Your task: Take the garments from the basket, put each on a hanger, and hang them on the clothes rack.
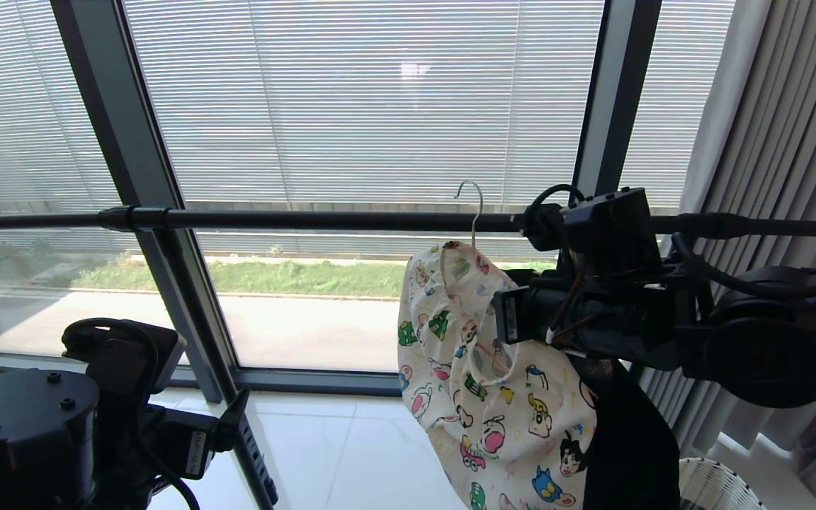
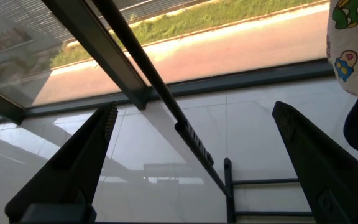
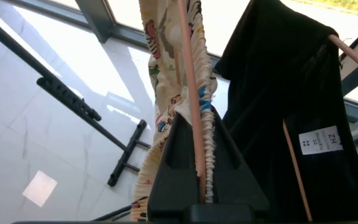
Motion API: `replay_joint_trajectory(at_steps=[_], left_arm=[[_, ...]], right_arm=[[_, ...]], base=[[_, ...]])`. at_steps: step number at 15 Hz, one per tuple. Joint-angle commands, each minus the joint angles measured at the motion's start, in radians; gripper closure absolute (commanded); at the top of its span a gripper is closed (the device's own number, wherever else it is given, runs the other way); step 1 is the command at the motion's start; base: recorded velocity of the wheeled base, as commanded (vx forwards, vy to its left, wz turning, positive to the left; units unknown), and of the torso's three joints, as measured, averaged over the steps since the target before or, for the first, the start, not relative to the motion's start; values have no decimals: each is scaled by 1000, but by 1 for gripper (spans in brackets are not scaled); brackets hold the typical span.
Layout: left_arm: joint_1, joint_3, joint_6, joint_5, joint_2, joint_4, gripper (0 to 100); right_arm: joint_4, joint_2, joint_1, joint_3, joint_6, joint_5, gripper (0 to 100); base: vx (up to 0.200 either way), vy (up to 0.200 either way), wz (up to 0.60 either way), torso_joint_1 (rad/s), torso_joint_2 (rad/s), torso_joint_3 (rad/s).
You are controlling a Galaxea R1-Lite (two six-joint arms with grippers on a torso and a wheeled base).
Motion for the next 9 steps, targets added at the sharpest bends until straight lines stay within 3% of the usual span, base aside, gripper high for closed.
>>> replay_joint_trajectory(at_steps=[1,9], left_arm=[[0,0,0,0,-2,0,0],[0,0,0,-3,4,0,0]], right_arm=[[2,61,-8,-38,0,-2,100],[3,107,-19,-40,-6,-2,100]], base=[[0,0,0,0,0,0],[0,0,0,0,0,0]])
